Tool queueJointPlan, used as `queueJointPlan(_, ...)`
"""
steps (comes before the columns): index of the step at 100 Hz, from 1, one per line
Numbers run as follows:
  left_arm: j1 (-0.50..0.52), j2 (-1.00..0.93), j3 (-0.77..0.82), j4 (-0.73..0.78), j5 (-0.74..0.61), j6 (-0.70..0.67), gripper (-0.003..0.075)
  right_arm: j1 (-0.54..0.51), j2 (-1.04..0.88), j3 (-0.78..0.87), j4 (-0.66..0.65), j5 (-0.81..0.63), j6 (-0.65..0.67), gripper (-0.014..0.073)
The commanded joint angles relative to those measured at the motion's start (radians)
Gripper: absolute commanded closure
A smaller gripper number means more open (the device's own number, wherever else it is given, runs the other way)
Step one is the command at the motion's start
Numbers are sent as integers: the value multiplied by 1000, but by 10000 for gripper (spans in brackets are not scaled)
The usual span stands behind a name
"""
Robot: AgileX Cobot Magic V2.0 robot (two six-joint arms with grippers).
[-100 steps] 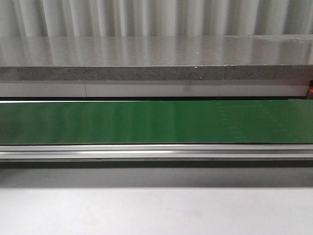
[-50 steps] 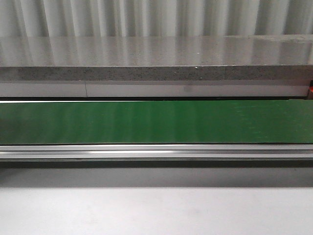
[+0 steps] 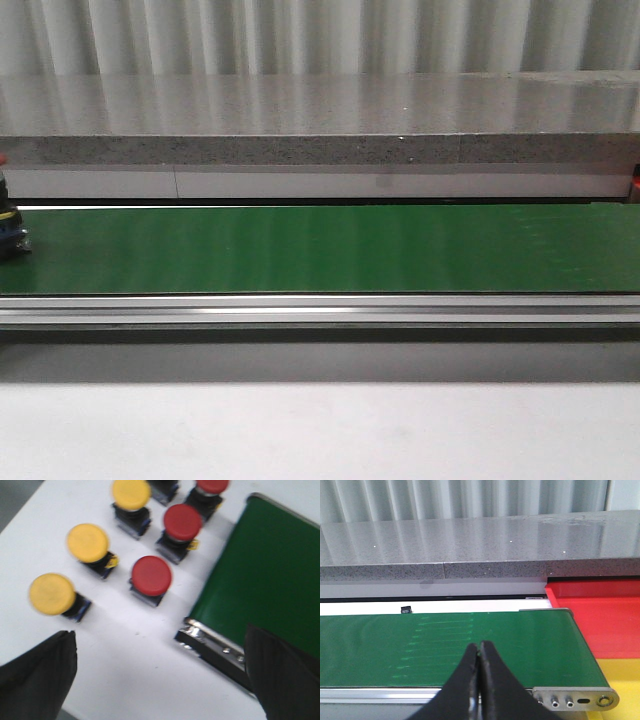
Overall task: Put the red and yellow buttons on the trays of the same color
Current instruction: 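Lower the red button onto the green belt and open the left gripper, then grasp a yellow push-button from the table with the left gripper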
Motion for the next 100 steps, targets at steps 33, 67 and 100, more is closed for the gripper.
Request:
queueJointPlan(33,163,42,86,16,-179,-44,82,1,-15,1,-10,-81,0,661)
queueJointPlan(67,163,232,37,109,-211,-145,81,1,-15,1,-10,-81,0,661)
queueJointPlan(100,163,370,-33,110,-233,-145,81,1,-15,1,-10,-81,0,661)
